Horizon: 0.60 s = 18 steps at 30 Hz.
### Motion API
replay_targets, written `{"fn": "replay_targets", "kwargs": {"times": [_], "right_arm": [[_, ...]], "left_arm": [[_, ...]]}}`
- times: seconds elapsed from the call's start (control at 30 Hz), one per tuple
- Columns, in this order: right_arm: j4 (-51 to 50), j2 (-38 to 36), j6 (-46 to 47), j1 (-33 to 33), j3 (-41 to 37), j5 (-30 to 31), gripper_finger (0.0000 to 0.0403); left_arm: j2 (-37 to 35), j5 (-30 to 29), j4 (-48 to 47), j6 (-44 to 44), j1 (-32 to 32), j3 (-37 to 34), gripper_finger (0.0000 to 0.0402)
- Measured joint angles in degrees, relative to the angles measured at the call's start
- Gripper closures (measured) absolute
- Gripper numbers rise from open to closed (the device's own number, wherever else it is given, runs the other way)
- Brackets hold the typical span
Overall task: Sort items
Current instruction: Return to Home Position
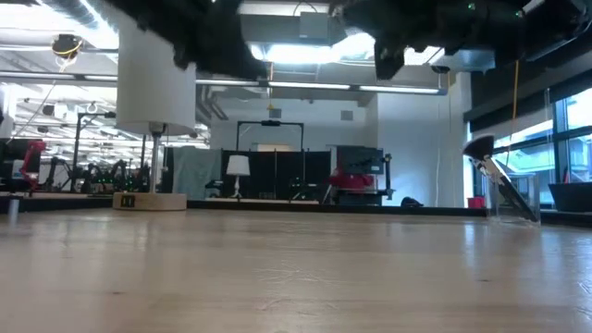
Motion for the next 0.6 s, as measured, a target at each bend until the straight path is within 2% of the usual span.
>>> {"fn": "replay_targets", "kwargs": {"times": [0.2,0.43,0.6], "right_arm": [[-3.3,-5.7,-2.8,0.1,0.0,-6.6,0.0400],[-24.4,-20.4,-8.5,0.1,0.0,-6.6,0.0400],[-36.9,-29.8,-11.4,0.2,0.0,-6.6,0.0398]], "left_arm": [[-9.5,1.7,5.2,7.0,1.0,-2.8,0.0254],[-17.3,2.1,20.0,8.1,0.3,-16.3,0.0254],[-24.2,5.7,31.7,11.7,0.6,-25.2,0.0254]]}}
